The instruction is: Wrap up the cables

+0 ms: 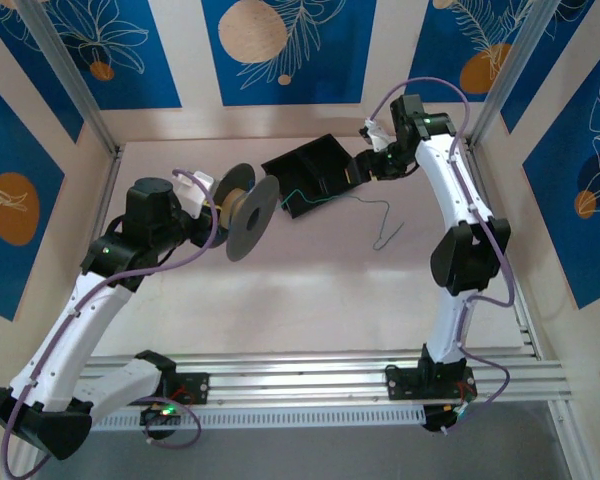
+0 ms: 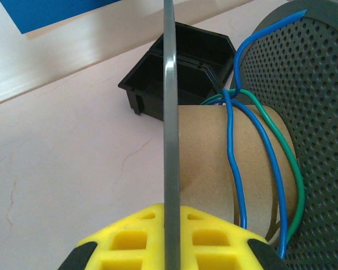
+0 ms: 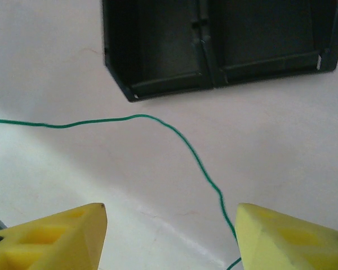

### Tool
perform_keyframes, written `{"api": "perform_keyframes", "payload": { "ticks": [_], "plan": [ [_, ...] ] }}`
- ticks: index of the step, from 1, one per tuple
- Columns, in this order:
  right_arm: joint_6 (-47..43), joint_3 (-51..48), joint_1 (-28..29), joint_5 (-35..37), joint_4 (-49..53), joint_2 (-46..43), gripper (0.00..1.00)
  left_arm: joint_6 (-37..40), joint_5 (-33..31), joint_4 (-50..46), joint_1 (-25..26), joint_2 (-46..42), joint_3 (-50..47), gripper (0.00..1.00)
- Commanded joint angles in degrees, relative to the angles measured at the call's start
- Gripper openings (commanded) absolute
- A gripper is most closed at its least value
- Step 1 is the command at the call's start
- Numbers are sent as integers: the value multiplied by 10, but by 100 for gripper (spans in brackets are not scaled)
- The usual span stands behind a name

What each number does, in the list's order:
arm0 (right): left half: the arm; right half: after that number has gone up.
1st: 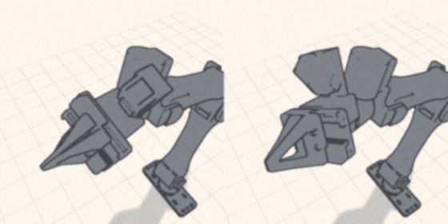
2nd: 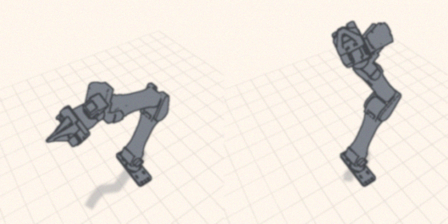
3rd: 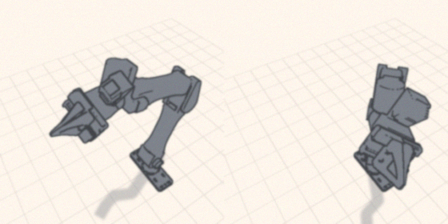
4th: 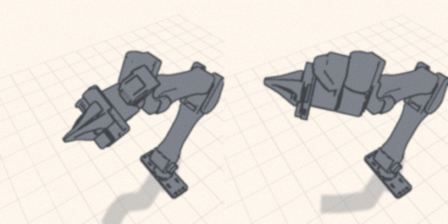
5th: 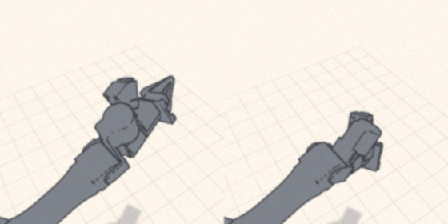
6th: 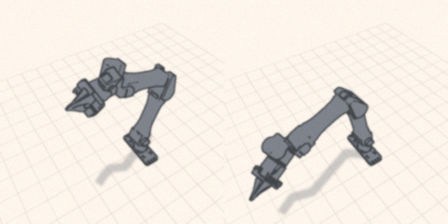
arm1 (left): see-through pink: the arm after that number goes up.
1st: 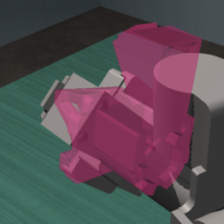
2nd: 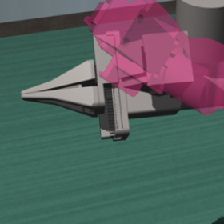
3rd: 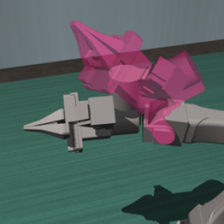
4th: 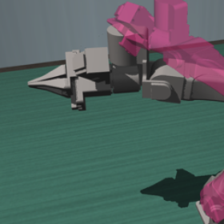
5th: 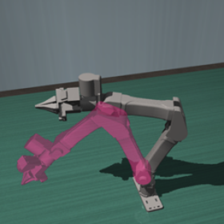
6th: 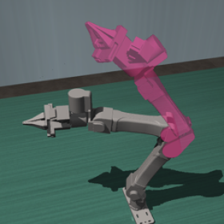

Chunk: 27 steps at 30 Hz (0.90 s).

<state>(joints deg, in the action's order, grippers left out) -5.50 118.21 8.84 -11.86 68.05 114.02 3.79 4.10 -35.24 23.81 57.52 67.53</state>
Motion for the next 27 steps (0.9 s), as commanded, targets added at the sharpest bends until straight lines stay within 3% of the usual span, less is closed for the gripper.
{"api": "perform_keyframes", "payload": {
  "ticks": [1, 9, 14, 18, 23, 27],
  "plan": [
    [-24, 17, -8, 6, 46, 31, 62, 12, 13, 43, 5, -18, 5, 0],
    [-16, 42, -7, -30, 78, 109, 61, 14, 14, 46, 5, -16, 7, 0],
    [-14, 54, 2, -50, 93, 136, 51, 13, 14, 47, 5, -15, 6, 0],
    [-8, 64, 0, -54, 96, 145, 38, 13, 15, 48, 5, -15, 6, 0],
    [3, 84, -3, -50, 104, 154, 0, 13, 19, 49, 5, -14, 3, 0],
    [28, 112, -5, -38, 108, 151, 0, 6, 34, 41, 6, -8, 2, 0]
  ]
}}
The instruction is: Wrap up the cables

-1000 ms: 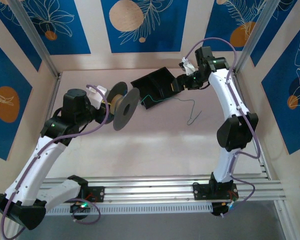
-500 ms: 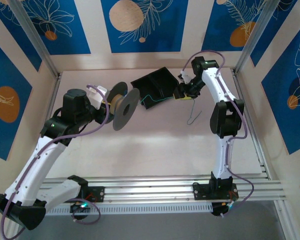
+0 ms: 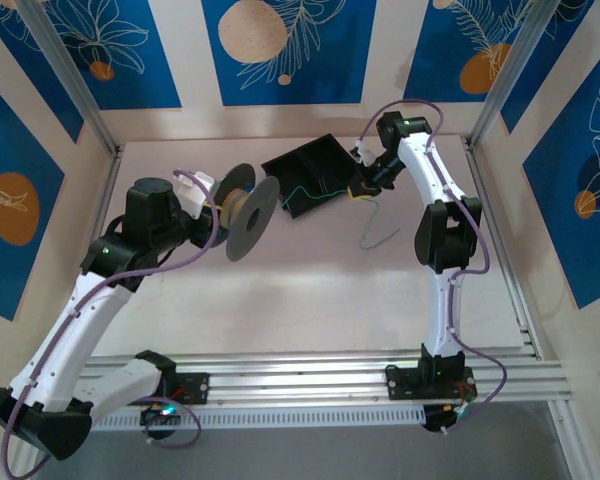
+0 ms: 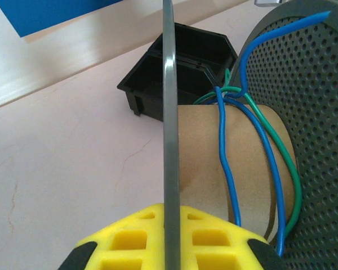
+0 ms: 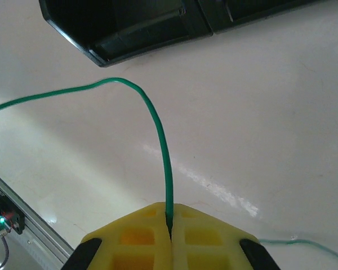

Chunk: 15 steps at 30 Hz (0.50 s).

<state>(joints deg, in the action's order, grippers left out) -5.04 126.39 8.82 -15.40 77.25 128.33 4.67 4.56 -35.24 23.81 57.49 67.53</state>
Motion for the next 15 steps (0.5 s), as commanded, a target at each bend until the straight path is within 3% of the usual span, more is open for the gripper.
{"api": "perform_keyframes", "payload": {
  "ticks": [1, 7, 10, 15],
  "plan": [
    [38, 41, -4, 5, 14, 5, 0, -7, 35, 38, 7, -5, 1, 0],
    [131, 102, 2, 7, -37, -51, 0, -25, 32, 33, 51, 2, -34, 0],
    [169, 134, 17, 14, -65, -85, 0, -29, -16, 31, 87, 10, -56, 0],
    [205, 189, 62, 56, -83, -129, 0, -60, -95, 12, 104, 46, -57, 0]
  ]
}}
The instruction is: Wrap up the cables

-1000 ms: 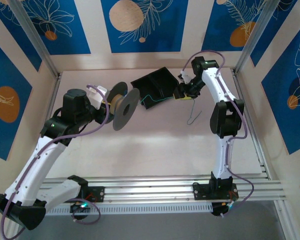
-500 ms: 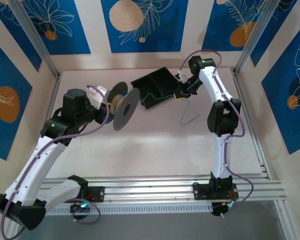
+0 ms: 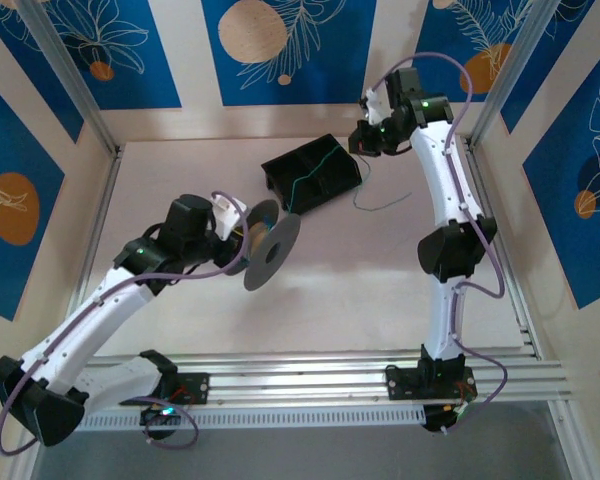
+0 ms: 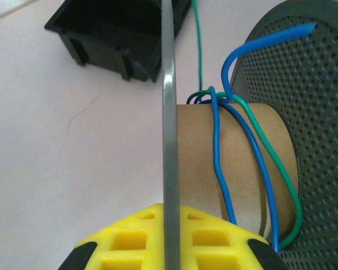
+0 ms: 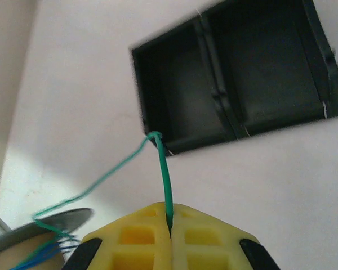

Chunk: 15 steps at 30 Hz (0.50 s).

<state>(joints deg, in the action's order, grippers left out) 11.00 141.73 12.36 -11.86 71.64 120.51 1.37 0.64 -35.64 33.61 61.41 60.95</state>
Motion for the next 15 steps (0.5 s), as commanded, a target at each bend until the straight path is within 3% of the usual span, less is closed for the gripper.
{"api": "perform_keyframes", "payload": {
  "ticks": [1, 9, 15],
  "plan": [
    [49, 37, 37, 28, -33, -63, 0, -35, -77, 10, 7, 16, 12, 0],
    [49, 8, 131, -6, -78, -151, 0, -105, -213, -56, 7, 91, 83, 0],
    [32, -46, 214, -42, -113, -217, 0, -189, -257, -110, -26, 128, 161, 0]
  ]
}}
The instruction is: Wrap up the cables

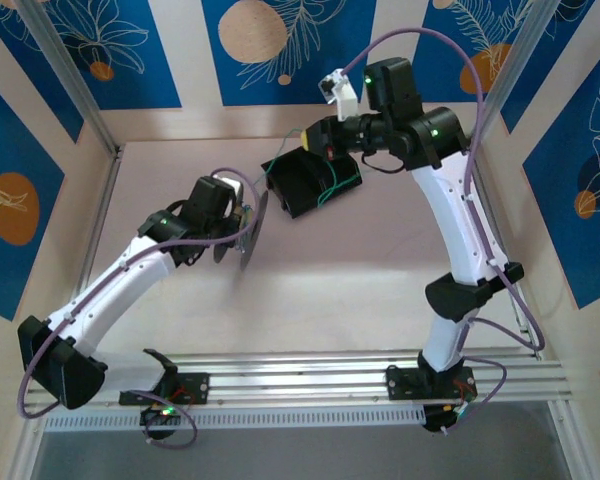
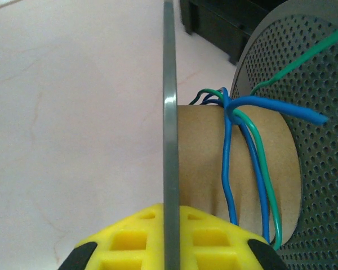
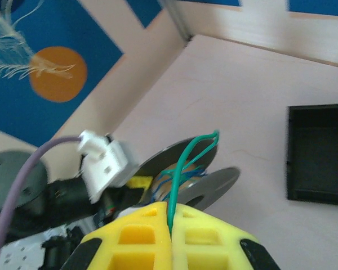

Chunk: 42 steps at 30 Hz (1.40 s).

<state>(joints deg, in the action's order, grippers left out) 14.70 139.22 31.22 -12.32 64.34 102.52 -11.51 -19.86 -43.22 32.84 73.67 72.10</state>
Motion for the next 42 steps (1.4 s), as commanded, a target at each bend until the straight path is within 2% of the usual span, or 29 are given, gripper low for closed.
{"api": "perform_keyframes", "payload": {
  "ticks": [1, 6, 12, 19, 21, 27, 32, 37, 42],
  "plan": [
    [-5, -33, 37, -45, -47, -46, 0, -71, -51, -41, -27, 10, 61, 0],
    [1, -101, 118, -54, -75, -89, 0, -134, -22, -68, -81, 36, 128, 0],
    [-21, -171, 208, -28, -72, -118, 0, -192, 19, -63, -158, 59, 186, 0],
    [-78, -284, 261, -76, -73, -162, 0, -263, 132, -36, -271, 94, 257, 0],
    [-82, -336, 272, -86, -82, -179, 0, -290, 188, -25, -310, 106, 278, 0],
    [-75, -480, 282, -78, -116, -217, 0, -355, 307, 1, -397, 147, 339, 0],
    [-74, -522, 265, -31, -104, -205, 0, -415, 411, 51, -447, 159, 342, 0],
    [-73, -558, 227, 20, -113, -180, 0, -424, 495, 90, -451, 146, 327, 0],
    [-105, -594, 199, 116, -135, -156, 0, -432, 628, 145, -451, 139, 297, 0]
  ]
}}
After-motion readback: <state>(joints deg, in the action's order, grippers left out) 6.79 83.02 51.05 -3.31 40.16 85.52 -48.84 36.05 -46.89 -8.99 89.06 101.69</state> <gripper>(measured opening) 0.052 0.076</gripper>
